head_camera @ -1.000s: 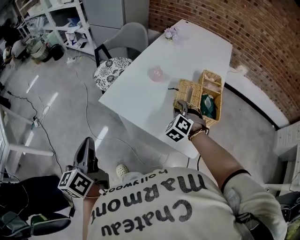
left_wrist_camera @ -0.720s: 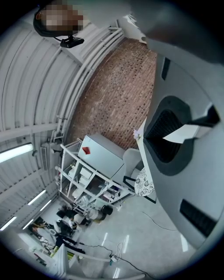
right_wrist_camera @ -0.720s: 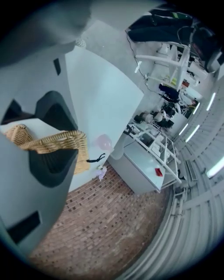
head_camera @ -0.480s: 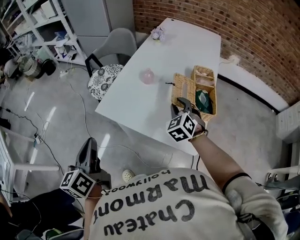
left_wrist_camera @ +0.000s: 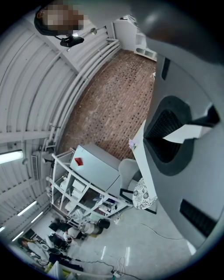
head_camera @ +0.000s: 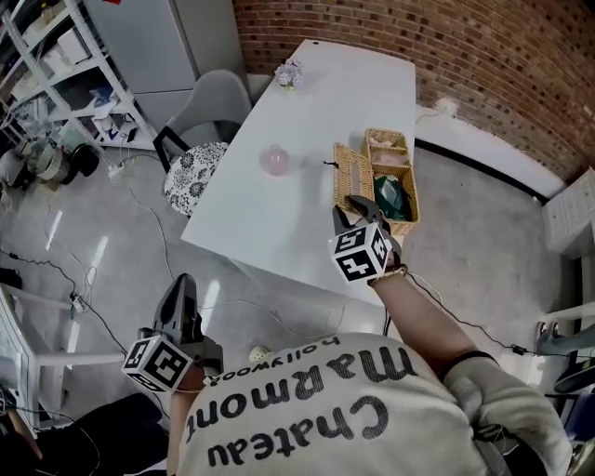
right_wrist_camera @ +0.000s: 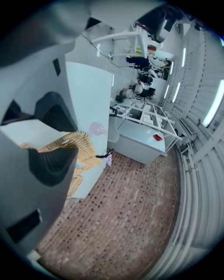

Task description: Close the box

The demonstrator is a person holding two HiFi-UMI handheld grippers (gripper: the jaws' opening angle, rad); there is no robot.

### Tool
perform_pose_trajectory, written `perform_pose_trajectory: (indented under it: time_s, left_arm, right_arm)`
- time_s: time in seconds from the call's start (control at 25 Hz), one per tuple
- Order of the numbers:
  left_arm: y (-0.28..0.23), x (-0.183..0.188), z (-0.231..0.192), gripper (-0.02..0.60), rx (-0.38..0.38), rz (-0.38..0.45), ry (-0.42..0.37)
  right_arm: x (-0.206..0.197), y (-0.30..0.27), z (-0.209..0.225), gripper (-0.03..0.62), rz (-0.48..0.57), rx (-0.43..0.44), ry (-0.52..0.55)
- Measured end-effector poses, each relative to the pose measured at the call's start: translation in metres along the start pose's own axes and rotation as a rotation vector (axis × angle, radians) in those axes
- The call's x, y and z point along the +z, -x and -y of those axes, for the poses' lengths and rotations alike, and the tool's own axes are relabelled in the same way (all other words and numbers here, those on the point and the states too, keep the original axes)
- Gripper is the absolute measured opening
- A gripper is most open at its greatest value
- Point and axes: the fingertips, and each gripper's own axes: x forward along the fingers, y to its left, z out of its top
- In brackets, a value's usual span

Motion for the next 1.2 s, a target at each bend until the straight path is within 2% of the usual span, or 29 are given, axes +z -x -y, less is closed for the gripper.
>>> perform_pose_trajectory:
  time_s: [0.44,0.68,1.04,1.2]
  left_arm:
    - [-0.013,-0.002,0.014,0.0,-0.054,-0.026,-0.018]
    - [-0.02,-0.006,0.018,0.0,-0.067,-0.046,-0.021]
    - [-0.029,-0.012,0.021,0.0,-0.09,-0.069,-0.016]
    - [-0.032,-0.019,0.025,0.0,-0.097,-0.081,-0.018]
  right_arm:
    - [0.002,0.025,0.028,0.114,0.067,0.048,-0.35]
    - [-0.003,0.037,0.047,0.107,0.11,0.051,-0.503]
    - [-0.011,0.047,0.067,0.095,0.147,0.084,-0.691]
    - [-0.02,0.053,0.077,0.083,0.163,0.071,-0.726]
